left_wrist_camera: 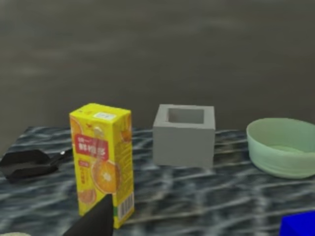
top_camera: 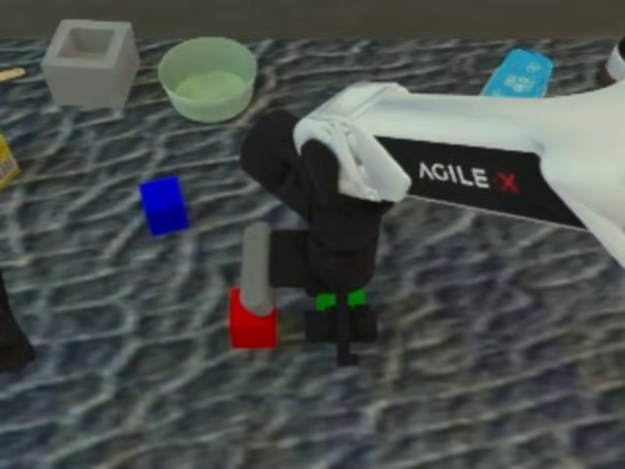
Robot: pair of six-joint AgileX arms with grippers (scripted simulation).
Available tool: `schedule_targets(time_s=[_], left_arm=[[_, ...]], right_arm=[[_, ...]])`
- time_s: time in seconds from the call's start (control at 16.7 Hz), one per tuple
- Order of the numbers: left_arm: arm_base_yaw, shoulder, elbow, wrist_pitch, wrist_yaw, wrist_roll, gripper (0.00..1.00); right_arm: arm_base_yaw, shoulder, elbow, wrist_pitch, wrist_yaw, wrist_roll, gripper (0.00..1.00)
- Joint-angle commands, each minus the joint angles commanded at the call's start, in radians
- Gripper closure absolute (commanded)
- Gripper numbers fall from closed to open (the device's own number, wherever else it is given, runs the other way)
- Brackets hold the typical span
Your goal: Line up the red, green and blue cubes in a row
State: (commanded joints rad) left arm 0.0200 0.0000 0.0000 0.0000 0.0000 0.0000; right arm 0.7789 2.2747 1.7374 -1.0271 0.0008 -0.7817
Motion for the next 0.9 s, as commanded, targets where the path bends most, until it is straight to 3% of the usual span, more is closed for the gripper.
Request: schedule_targets(time_s=[0.78,0.9], left_arm=[[0.000,0.000,0.000,0.000,0.000,0.000,0.00],[0.000,0.000,0.000,0.000,0.000,0.000,0.00]], right_arm=[[0.000,0.000,0.000,0.000,0.000,0.000,0.02],[0.000,0.000,0.000,0.000,0.000,0.000,0.00]])
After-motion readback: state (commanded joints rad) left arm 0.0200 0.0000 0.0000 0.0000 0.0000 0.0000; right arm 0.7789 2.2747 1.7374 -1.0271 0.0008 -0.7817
